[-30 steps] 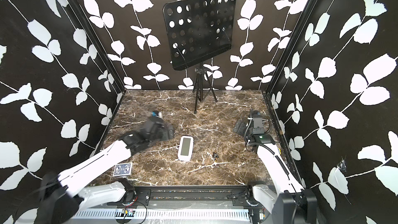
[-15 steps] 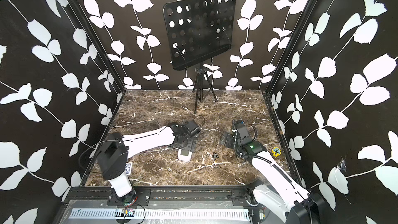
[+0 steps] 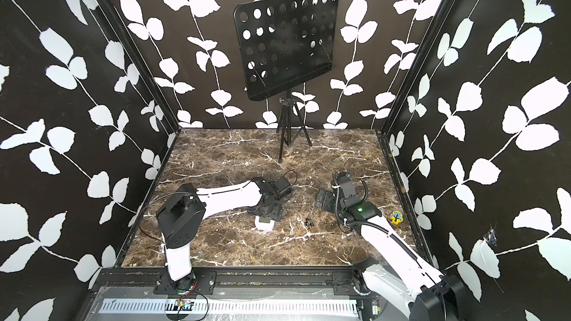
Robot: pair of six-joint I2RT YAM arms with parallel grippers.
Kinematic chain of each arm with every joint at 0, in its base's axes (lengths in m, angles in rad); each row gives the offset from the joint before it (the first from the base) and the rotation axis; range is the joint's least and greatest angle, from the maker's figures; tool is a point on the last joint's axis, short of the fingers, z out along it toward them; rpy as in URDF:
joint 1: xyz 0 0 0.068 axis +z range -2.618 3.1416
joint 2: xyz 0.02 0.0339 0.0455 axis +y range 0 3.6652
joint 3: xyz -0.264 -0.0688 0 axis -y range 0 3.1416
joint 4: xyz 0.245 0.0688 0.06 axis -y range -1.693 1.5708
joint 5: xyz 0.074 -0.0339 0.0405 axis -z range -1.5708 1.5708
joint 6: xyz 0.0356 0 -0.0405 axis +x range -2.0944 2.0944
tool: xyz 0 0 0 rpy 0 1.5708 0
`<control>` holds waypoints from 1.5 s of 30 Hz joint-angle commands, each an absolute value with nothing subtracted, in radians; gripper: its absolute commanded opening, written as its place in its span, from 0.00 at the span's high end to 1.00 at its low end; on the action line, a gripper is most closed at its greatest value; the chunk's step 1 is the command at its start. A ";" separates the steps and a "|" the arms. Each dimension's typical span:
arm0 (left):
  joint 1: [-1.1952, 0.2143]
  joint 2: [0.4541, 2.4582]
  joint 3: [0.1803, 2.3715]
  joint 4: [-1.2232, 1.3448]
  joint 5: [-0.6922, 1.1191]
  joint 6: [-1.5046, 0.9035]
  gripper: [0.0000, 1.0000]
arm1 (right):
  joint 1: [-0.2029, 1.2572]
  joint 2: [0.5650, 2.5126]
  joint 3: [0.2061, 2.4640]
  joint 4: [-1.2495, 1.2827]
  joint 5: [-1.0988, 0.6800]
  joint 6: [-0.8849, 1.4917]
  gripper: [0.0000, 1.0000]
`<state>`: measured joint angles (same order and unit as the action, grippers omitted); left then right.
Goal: Insert the battery into the alarm
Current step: Adjust the alarm at the center of the board.
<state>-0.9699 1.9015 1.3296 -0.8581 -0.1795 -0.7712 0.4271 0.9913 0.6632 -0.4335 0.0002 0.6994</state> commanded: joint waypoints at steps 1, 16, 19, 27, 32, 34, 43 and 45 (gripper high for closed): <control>-0.961 1.902 1.355 -0.876 -0.178 -0.799 0.20 | 0.439 0.996 0.659 -0.387 -0.030 0.706 0.01; -0.835 1.572 1.093 -0.316 0.148 -1.028 0.29 | 0.591 0.921 0.595 -0.098 -0.150 0.609 0.01; -0.830 1.532 1.076 -0.220 0.176 -1.078 0.29 | 0.643 0.964 0.630 -0.089 -0.132 0.587 0.01; -0.830 1.502 1.057 -0.054 0.216 -1.203 0.29 | 0.748 1.079 0.708 -0.016 -0.067 0.573 0.05; -0.830 1.484 1.049 -0.008 0.209 -1.237 0.29 | 0.772 1.118 0.731 0.002 -0.021 0.566 0.26; -0.830 1.479 1.042 -0.002 0.207 -1.249 0.29 | 0.775 1.118 0.730 0.008 0.000 0.561 0.39; -0.830 1.467 1.012 0.094 0.216 -1.324 0.30 | 0.781 1.122 0.740 0.034 0.049 0.510 0.50; -0.830 1.467 1.008 0.098 0.218 -1.335 0.31 | 0.781 1.131 0.748 0.034 0.048 0.495 0.46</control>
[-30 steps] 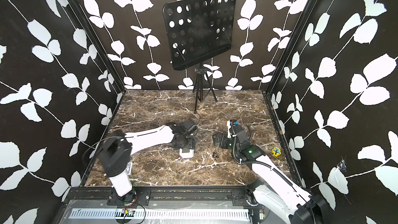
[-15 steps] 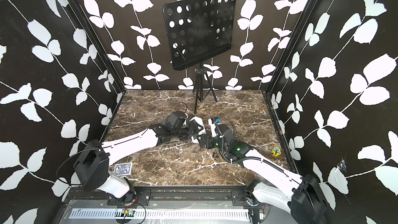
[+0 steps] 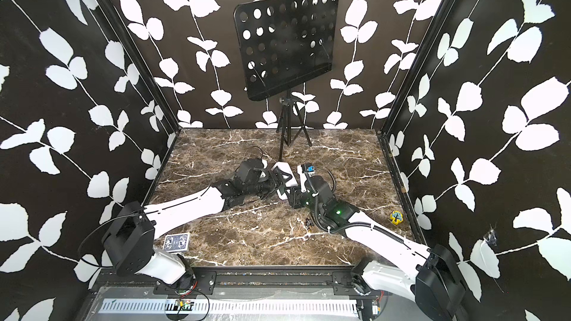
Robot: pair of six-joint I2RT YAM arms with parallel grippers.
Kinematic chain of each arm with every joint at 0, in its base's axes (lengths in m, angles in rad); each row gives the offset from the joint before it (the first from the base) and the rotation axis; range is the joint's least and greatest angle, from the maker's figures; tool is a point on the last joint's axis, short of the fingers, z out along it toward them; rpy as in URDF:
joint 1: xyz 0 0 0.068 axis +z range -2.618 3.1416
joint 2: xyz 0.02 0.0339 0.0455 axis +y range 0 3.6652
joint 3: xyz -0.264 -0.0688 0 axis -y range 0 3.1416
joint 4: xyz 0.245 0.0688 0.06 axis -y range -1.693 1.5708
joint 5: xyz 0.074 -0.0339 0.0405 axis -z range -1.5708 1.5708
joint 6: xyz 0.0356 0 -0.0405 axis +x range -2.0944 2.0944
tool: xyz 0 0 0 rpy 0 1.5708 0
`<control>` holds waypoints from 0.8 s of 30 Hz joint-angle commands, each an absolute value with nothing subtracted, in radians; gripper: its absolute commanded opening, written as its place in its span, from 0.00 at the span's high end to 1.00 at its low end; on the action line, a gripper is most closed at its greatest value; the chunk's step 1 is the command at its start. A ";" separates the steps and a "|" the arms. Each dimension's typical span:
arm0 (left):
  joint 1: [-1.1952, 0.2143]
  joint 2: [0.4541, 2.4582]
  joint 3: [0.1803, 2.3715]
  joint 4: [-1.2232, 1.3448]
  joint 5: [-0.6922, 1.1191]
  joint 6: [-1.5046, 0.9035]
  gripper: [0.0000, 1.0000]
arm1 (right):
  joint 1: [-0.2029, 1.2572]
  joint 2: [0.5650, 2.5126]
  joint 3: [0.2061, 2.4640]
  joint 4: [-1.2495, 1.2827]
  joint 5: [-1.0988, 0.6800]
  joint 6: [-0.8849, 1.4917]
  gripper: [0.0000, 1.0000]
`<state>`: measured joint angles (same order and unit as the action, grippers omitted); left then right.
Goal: Insert the battery into the alarm
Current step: Adjust the alarm at the center of the board.
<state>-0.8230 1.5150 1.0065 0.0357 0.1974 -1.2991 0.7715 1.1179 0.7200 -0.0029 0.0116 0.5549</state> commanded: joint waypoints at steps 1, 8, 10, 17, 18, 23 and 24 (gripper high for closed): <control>-0.830 1.465 0.999 0.123 0.216 -1.347 0.31 | 0.781 1.136 0.751 0.037 0.047 0.489 0.46; -0.831 1.465 0.978 0.217 0.225 -1.414 0.32 | 0.781 1.148 0.755 0.081 0.033 0.471 0.45; -0.832 1.461 0.982 0.218 0.226 -1.420 0.32 | 0.780 1.146 0.752 0.095 0.032 0.462 0.44; -0.831 1.450 0.974 0.261 0.237 -1.446 0.33 | 0.781 1.129 0.738 0.163 0.006 0.456 0.44; -0.831 1.448 0.968 0.276 0.236 -1.455 0.33 | 0.779 1.126 0.735 0.173 0.000 0.460 0.41; -0.831 1.439 0.952 0.335 0.224 -1.487 0.33 | 0.775 1.096 0.709 0.208 0.000 0.488 0.35; -0.831 1.436 0.956 0.329 0.227 -1.483 0.33 | 0.774 1.090 0.705 0.209 0.000 0.492 0.36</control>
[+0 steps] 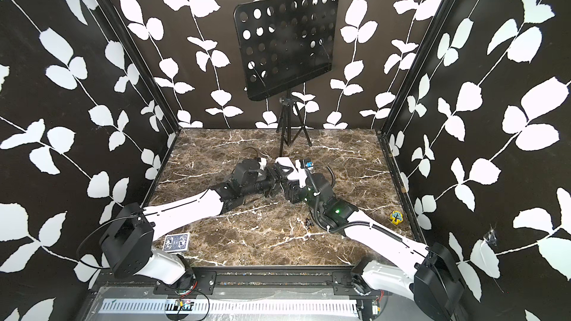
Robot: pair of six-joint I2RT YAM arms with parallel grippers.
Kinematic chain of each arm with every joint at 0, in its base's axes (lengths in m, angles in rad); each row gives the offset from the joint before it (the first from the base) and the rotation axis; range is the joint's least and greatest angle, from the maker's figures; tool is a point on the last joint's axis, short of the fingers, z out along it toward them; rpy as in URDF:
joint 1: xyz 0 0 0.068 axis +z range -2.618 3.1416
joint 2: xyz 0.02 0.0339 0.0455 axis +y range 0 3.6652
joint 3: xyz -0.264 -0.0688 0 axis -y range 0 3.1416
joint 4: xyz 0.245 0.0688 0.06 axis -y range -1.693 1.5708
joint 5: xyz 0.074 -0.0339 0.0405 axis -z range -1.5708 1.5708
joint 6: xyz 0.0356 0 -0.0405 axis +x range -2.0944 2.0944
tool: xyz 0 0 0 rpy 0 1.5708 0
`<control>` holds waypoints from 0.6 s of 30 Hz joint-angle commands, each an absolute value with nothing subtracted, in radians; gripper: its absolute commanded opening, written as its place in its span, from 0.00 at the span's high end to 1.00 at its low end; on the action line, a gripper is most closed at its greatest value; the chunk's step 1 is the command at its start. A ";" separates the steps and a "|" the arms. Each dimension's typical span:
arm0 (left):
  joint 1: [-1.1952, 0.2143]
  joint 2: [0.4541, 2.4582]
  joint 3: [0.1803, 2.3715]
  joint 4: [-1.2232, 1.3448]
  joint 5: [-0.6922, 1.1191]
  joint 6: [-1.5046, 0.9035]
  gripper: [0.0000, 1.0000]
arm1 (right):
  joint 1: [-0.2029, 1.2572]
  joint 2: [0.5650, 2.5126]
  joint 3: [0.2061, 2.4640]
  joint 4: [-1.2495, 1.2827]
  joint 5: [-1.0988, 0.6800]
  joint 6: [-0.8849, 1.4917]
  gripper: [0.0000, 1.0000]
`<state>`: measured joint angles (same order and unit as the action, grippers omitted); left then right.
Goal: Insert the battery into the alarm
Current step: Adjust the alarm at the center of the board.
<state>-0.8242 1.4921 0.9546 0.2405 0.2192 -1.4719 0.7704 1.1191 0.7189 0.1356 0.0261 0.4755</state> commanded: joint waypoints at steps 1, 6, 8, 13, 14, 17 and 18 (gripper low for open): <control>-0.831 1.434 0.955 0.333 0.226 -1.487 0.33 | 0.770 1.083 0.697 0.216 0.000 0.501 0.37; -0.832 1.423 0.922 0.417 0.204 -1.542 0.33 | 0.739 1.060 0.661 0.247 -0.011 0.541 0.39; -0.832 1.419 0.930 0.424 0.211 -1.540 0.33 | 0.720 1.061 0.652 0.270 -0.040 0.558 0.41; -0.831 1.403 0.932 0.416 0.207 -1.550 0.33 | 0.716 1.075 0.666 0.283 -0.078 0.555 0.44; -0.831 1.400 0.933 0.415 0.203 -1.551 0.33 | 0.715 1.075 0.665 0.287 -0.078 0.554 0.45; -0.833 1.397 0.938 0.405 0.211 -1.550 0.33 | 0.716 1.072 0.667 0.295 -0.079 0.547 0.52; -0.834 1.397 0.936 0.404 0.209 -1.555 0.33 | 0.716 1.072 0.668 0.297 -0.081 0.543 0.56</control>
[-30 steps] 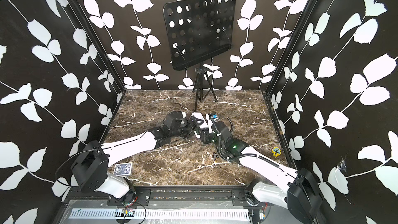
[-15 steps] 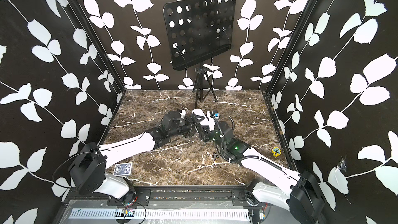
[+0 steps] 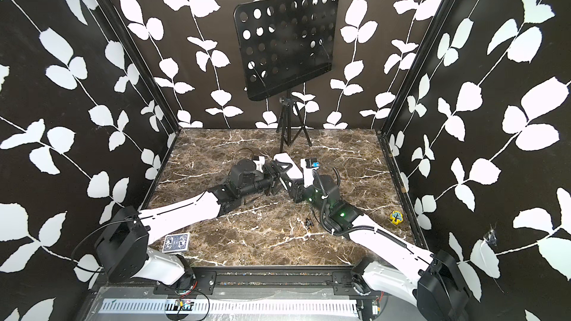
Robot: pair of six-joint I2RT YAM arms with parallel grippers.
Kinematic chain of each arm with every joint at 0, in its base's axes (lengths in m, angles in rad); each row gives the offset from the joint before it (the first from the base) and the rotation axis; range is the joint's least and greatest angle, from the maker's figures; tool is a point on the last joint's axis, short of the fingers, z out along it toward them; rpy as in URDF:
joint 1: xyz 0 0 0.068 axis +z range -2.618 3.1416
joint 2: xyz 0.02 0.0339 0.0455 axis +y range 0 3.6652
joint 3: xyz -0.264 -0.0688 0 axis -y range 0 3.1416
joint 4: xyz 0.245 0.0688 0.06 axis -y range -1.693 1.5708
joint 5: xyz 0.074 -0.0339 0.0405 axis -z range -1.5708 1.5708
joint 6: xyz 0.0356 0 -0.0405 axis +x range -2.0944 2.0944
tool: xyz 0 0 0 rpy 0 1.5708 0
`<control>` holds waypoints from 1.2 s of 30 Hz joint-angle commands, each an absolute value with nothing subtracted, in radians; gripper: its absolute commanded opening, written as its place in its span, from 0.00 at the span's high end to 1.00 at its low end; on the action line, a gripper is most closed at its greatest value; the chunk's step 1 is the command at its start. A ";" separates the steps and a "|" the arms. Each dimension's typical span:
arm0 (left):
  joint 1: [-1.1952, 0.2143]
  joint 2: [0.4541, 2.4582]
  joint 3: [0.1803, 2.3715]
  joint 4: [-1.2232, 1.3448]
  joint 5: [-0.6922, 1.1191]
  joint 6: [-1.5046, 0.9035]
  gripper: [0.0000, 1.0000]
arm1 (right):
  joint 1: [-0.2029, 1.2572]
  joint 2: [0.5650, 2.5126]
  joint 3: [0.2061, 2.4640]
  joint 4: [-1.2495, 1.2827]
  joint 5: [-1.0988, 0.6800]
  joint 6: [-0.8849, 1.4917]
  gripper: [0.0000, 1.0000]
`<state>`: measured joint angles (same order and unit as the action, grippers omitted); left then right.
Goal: Insert the battery into the alarm
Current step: Adjust the alarm at the center of the board.
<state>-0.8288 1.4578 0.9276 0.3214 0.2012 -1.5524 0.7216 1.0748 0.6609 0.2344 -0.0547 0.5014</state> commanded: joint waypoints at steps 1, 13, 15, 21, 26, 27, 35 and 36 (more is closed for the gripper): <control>-0.834 1.395 0.935 0.410 0.205 -1.558 0.32 | 0.716 1.072 0.672 0.292 -0.083 0.534 0.60; -0.835 1.296 1.037 -0.075 0.160 -1.531 0.01 | 0.718 1.060 0.753 0.088 0.009 0.125 0.81; -0.835 1.268 1.074 -0.203 0.121 -1.549 0.01 | 0.723 1.059 0.754 0.055 0.025 -0.025 0.85; -0.844 1.298 1.174 -0.338 0.128 -1.636 0.01 | 0.749 1.059 0.749 0.037 0.119 -0.370 0.90; -0.857 1.398 1.257 -0.419 0.189 -1.656 0.02 | 0.777 1.046 0.737 0.089 0.137 -0.504 0.90; -0.859 1.410 1.258 -0.413 0.194 -1.666 0.02 | 0.784 1.046 0.735 0.098 0.143 -0.523 0.90; -0.864 1.459 1.273 -0.384 0.167 -1.696 0.12 | 0.821 1.029 0.713 0.140 0.178 -0.600 0.90; -0.864 1.463 1.270 -0.372 0.161 -1.702 0.15 | 0.826 1.029 0.711 0.146 0.181 -0.608 0.90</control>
